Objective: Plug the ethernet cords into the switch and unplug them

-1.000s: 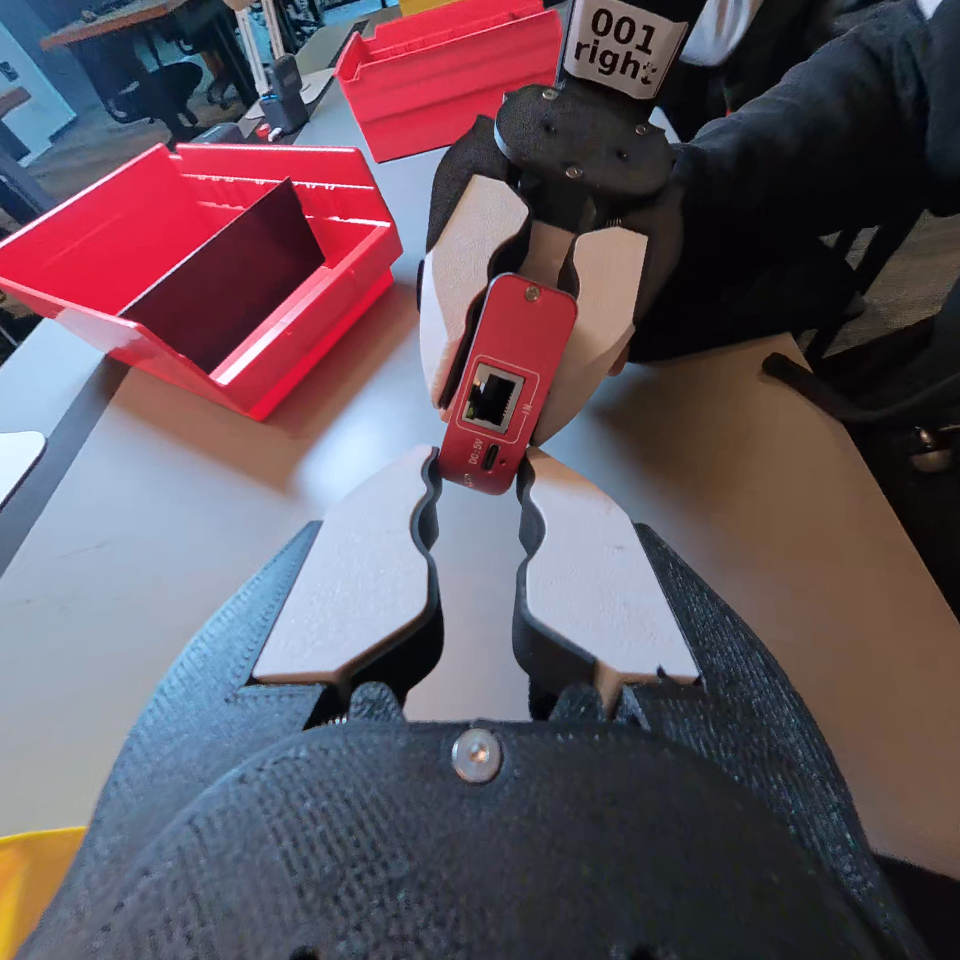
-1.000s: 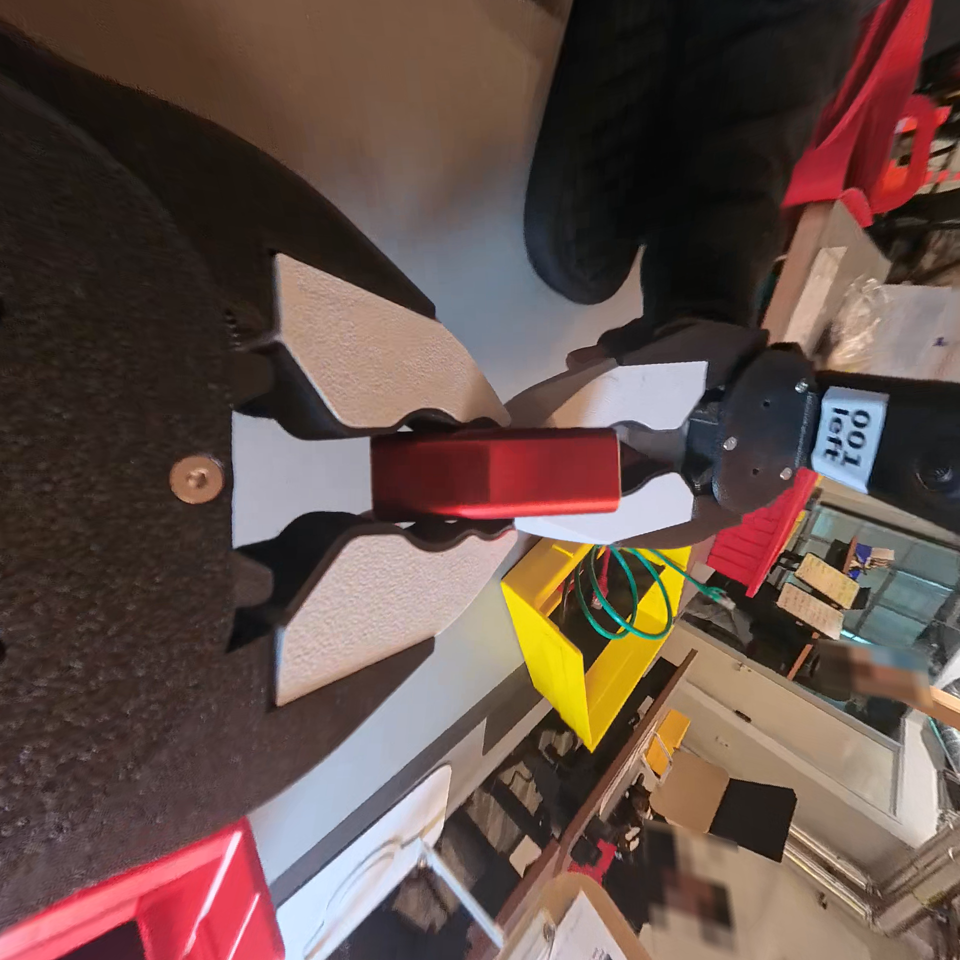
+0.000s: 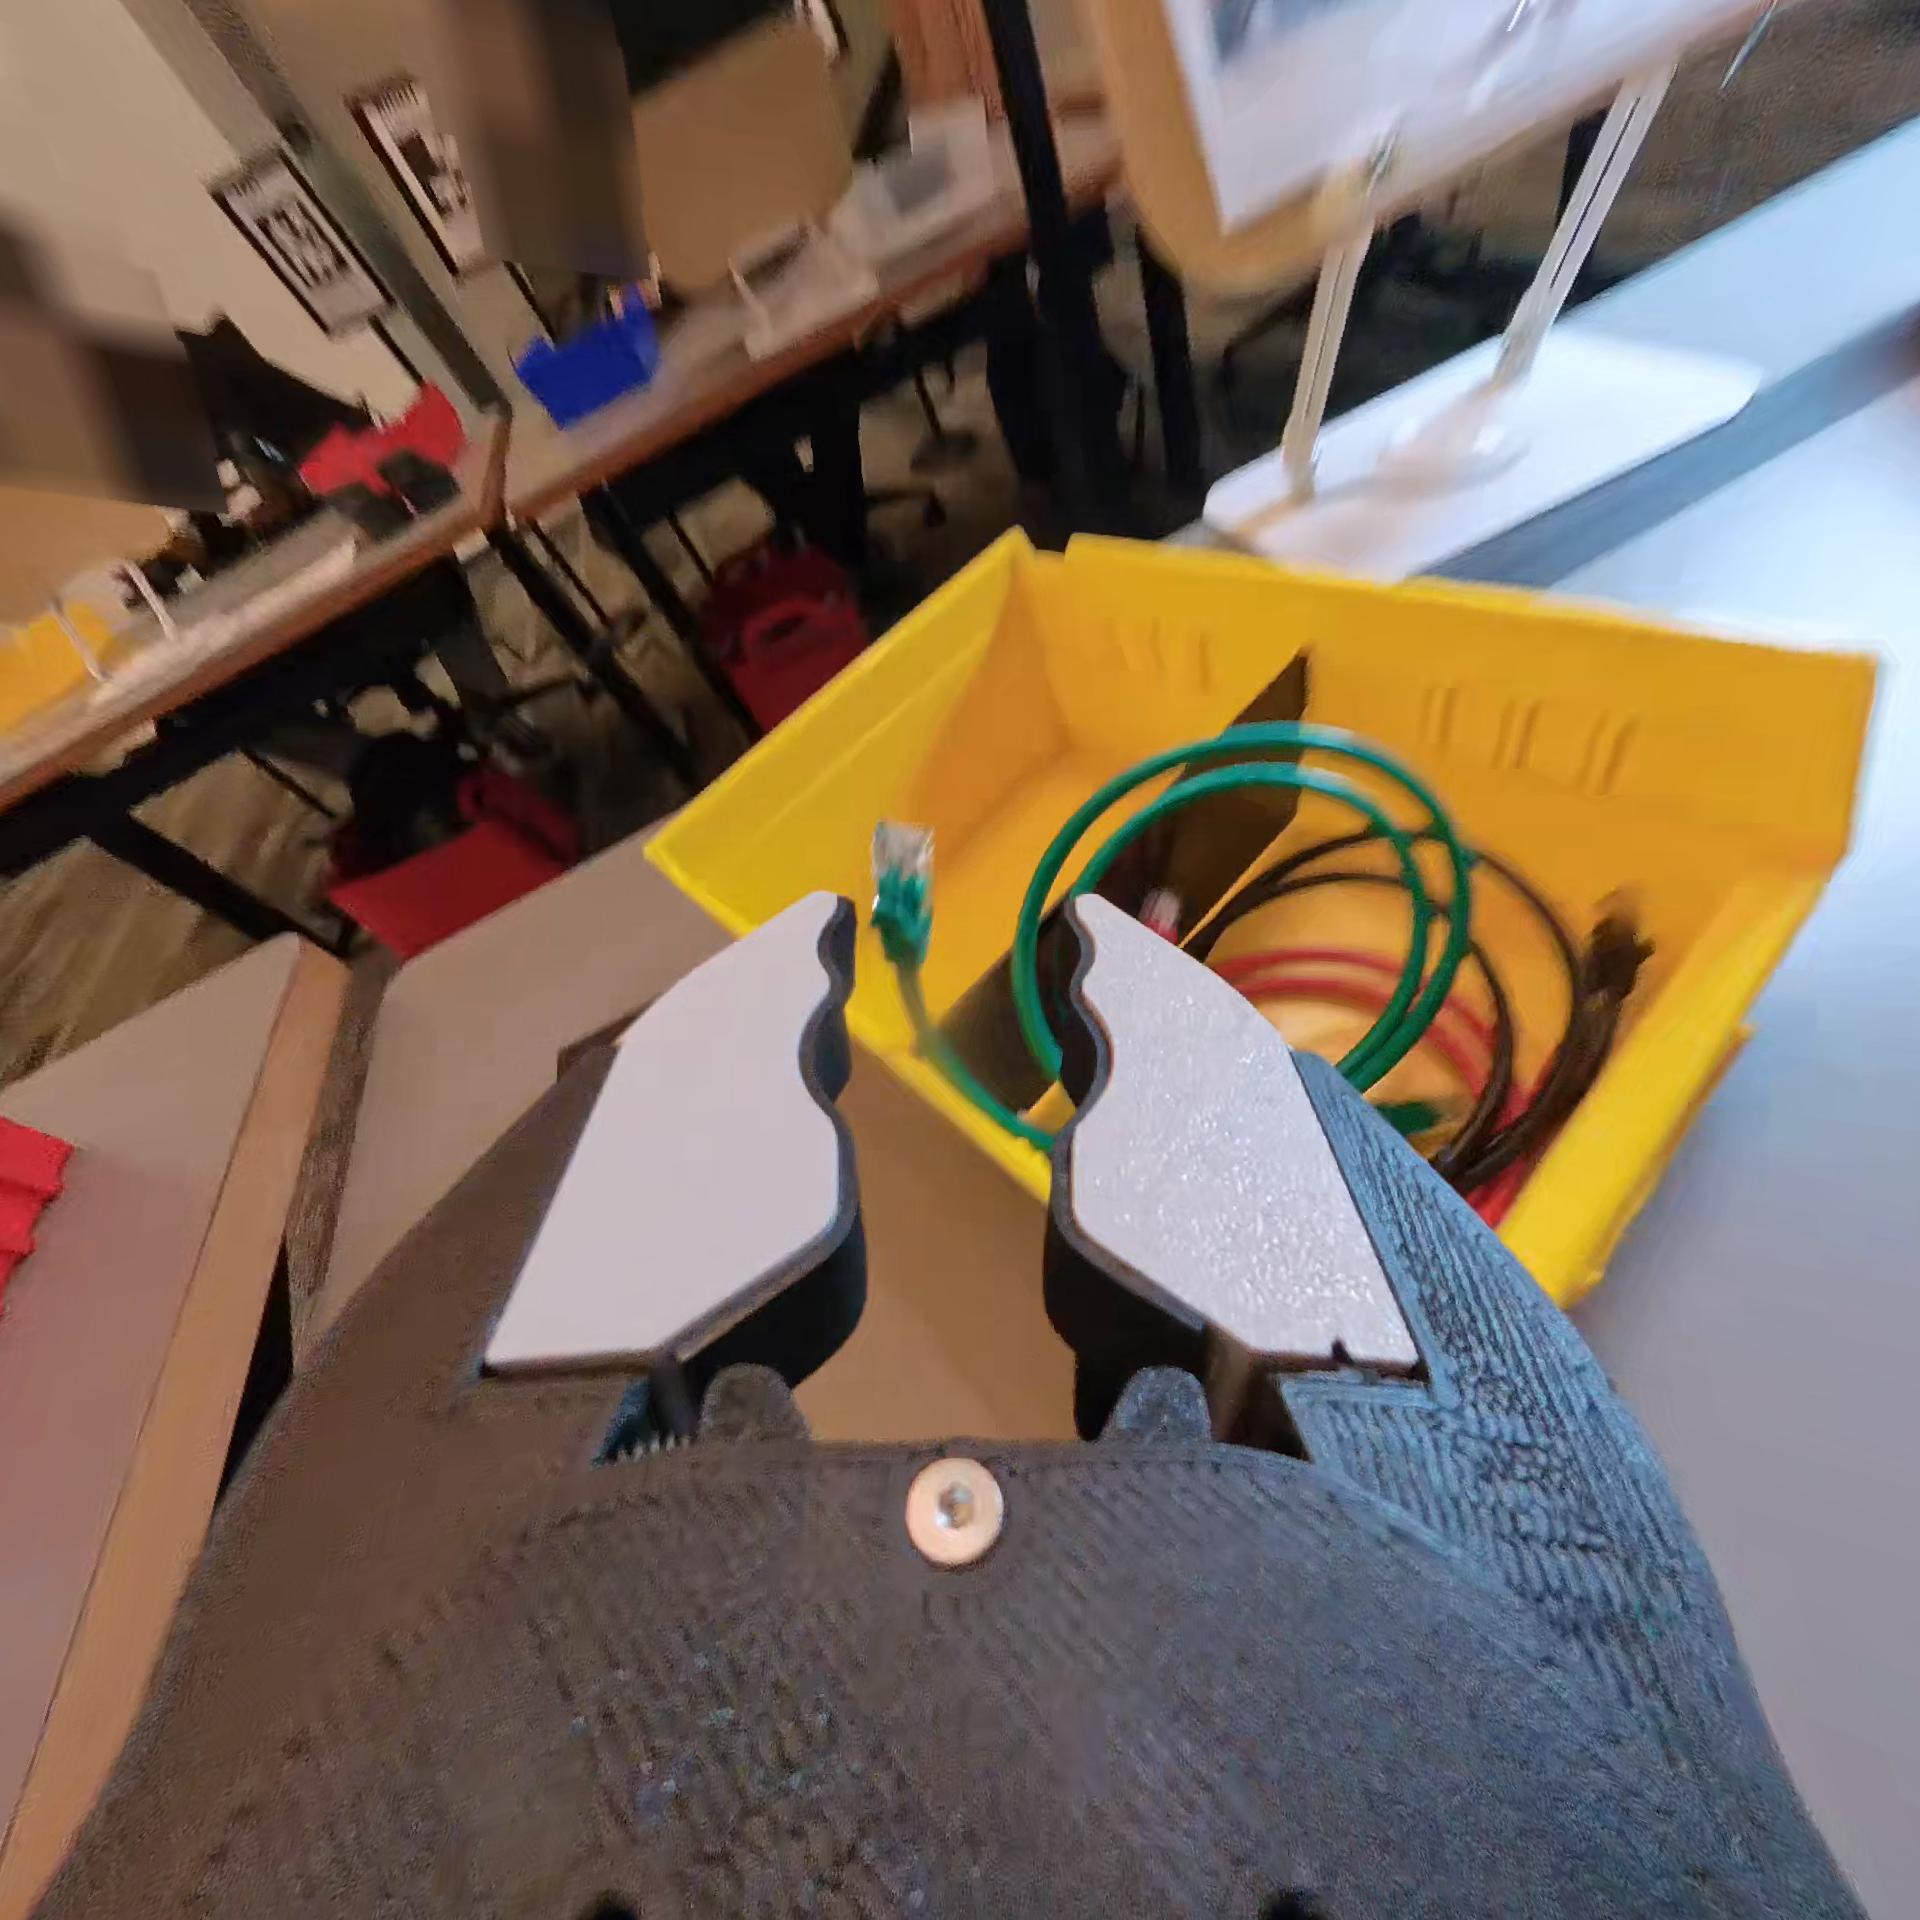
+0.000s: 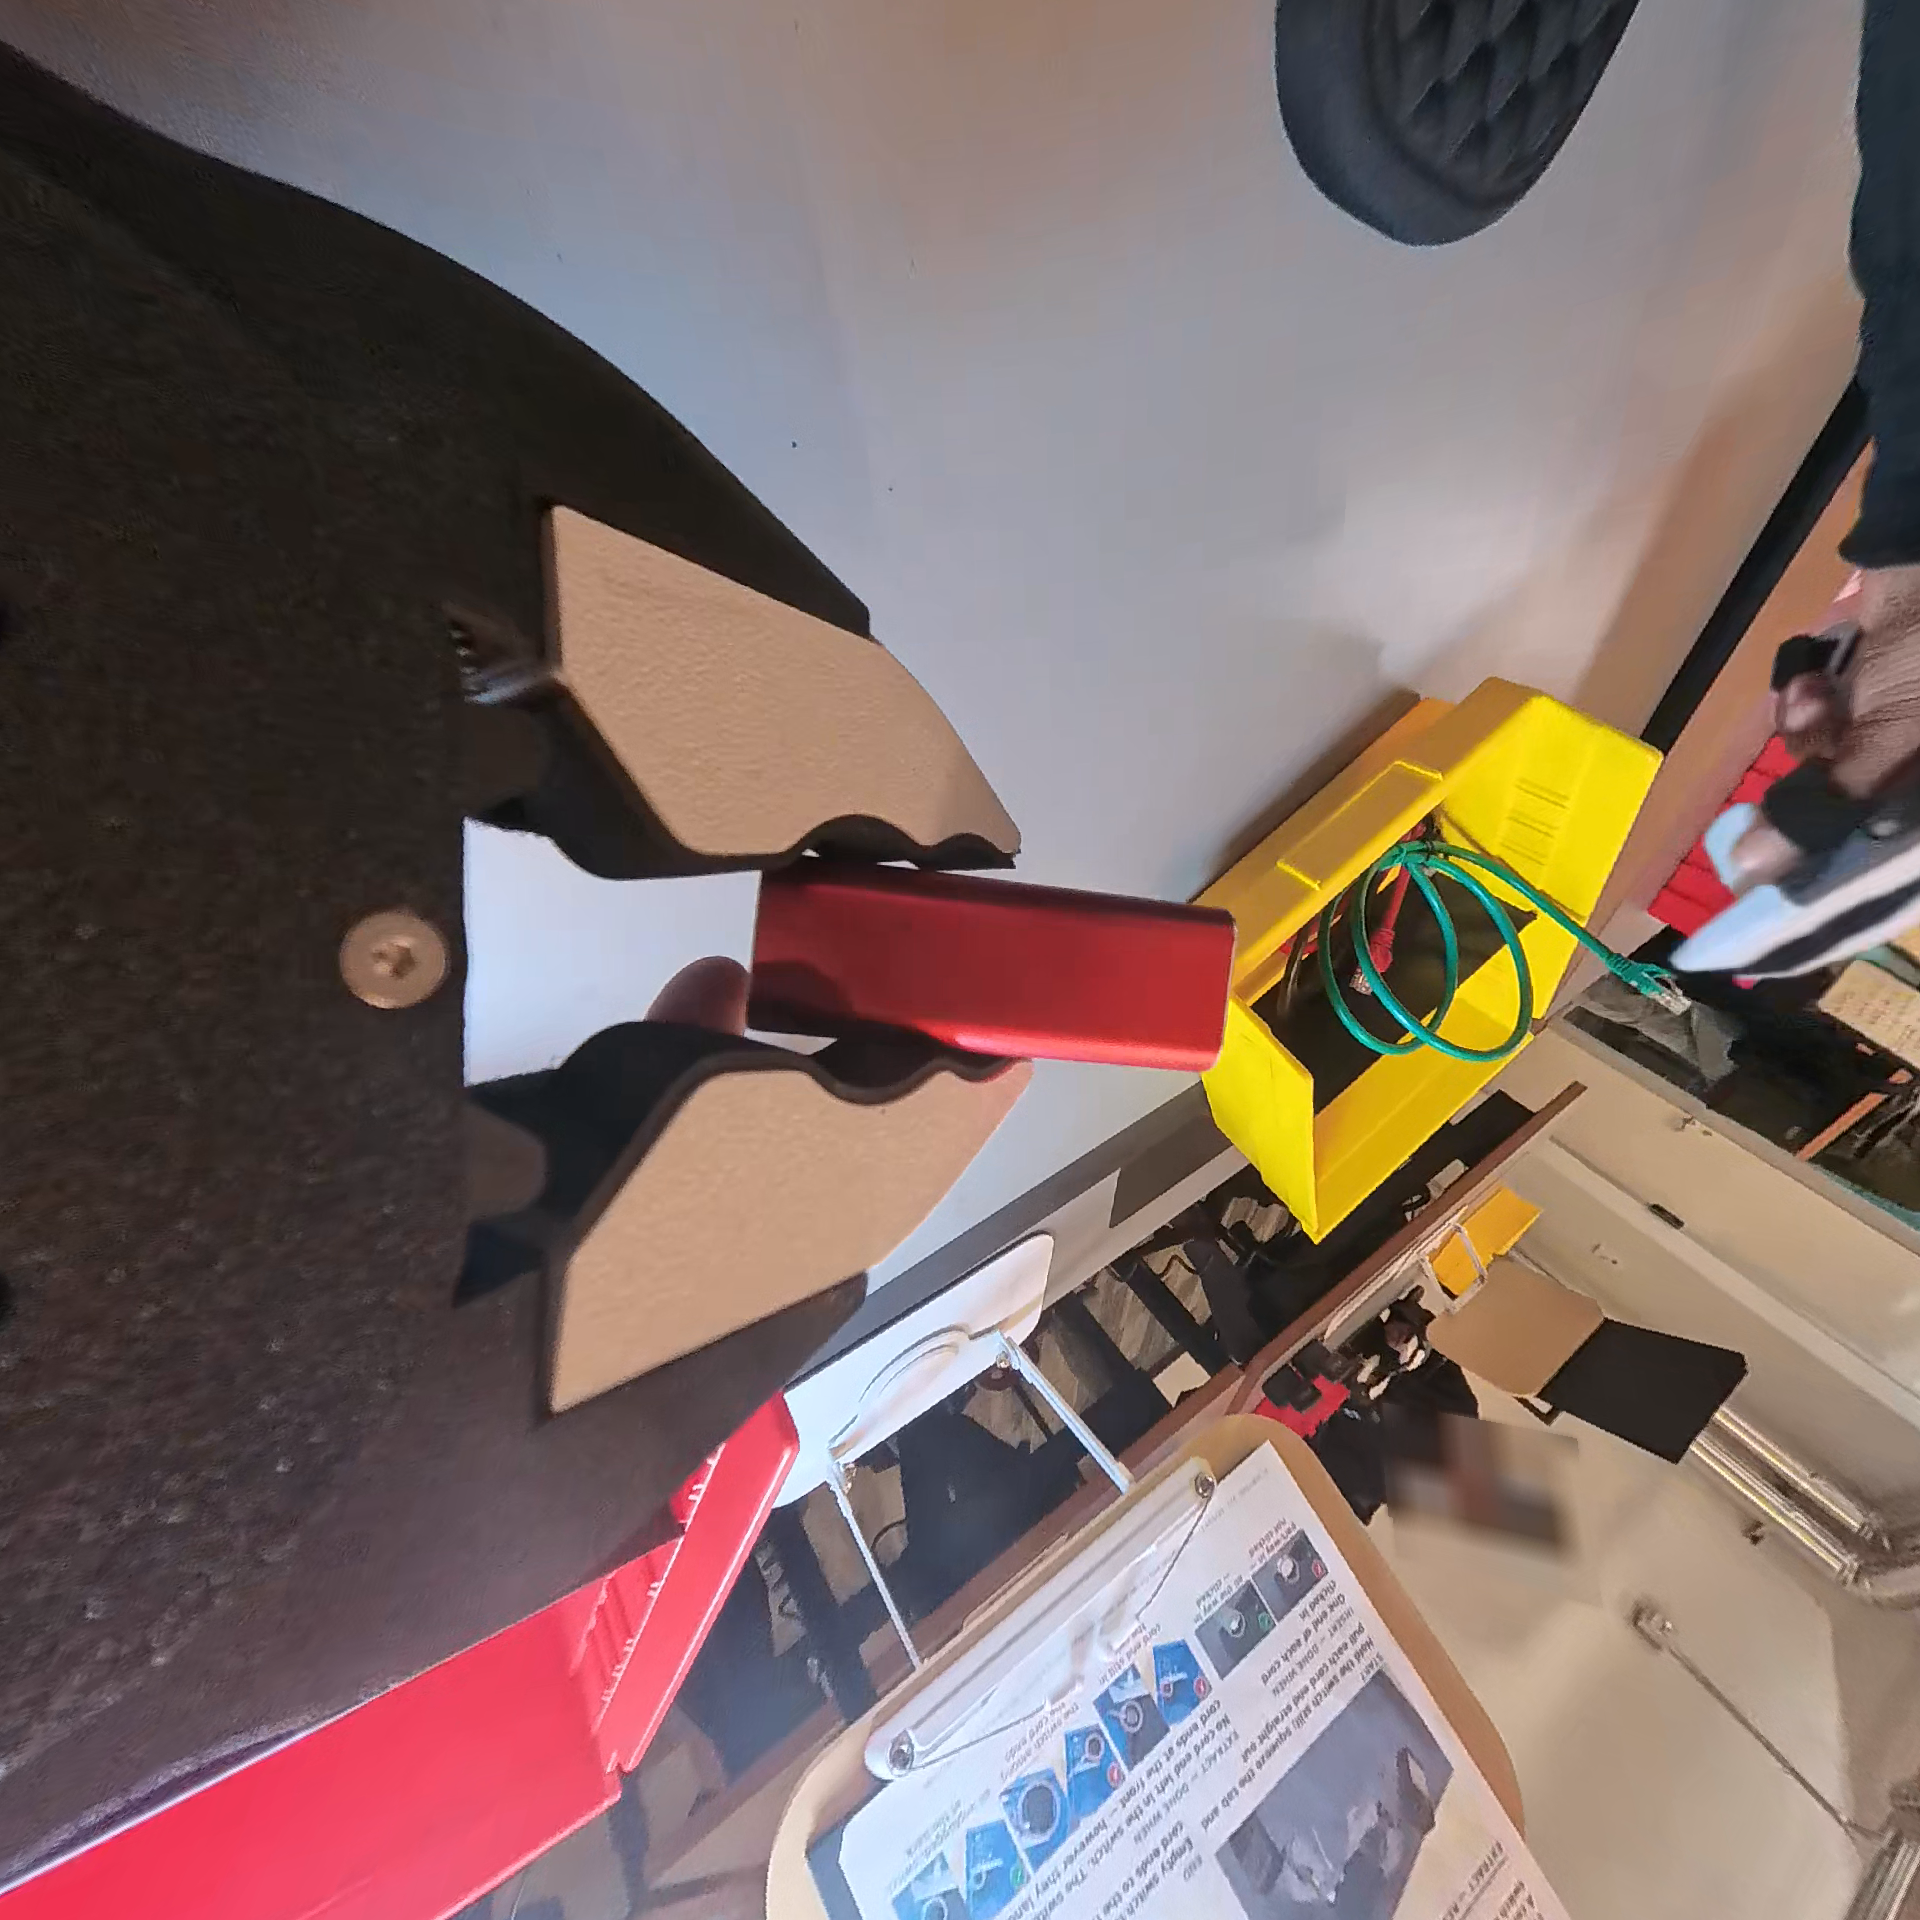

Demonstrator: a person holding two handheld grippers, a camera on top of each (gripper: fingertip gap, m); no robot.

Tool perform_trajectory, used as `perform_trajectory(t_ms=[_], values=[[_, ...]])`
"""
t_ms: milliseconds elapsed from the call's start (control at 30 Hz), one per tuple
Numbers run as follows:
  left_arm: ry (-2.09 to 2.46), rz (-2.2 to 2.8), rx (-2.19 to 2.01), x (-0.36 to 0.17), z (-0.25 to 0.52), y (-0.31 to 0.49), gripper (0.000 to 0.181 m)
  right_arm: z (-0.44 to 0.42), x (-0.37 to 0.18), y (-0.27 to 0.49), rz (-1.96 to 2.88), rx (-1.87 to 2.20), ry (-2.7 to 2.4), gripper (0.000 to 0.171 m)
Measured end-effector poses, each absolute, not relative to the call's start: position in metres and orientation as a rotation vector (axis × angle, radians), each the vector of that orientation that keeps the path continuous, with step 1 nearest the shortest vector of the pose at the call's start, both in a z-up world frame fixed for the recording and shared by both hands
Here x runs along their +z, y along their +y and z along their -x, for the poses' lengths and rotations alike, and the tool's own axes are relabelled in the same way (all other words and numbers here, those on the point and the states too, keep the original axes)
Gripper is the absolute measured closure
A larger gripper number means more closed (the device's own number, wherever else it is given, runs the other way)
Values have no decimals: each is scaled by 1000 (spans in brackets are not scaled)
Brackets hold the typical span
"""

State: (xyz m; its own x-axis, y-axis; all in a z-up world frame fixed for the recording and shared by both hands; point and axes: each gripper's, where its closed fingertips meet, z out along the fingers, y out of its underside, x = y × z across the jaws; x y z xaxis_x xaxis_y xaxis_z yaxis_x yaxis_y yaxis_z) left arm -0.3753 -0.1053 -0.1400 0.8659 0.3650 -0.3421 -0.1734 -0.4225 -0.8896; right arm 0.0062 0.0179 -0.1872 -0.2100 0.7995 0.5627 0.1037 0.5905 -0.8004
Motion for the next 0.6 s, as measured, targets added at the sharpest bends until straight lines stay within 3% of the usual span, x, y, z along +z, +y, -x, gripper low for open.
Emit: perform_trajectory(t_ms=[300,400,600], values=[[-74,2115,648,-186,412,-92,153,-3,-195,18,765,765,-1701,142],[-44,2120,683,-186,415,-89,170,-3,-196,18,762,769,-1706,142],[-3,1940,622,-115,385,-85,171,-3,-189,21,767,775,-1670,142]])
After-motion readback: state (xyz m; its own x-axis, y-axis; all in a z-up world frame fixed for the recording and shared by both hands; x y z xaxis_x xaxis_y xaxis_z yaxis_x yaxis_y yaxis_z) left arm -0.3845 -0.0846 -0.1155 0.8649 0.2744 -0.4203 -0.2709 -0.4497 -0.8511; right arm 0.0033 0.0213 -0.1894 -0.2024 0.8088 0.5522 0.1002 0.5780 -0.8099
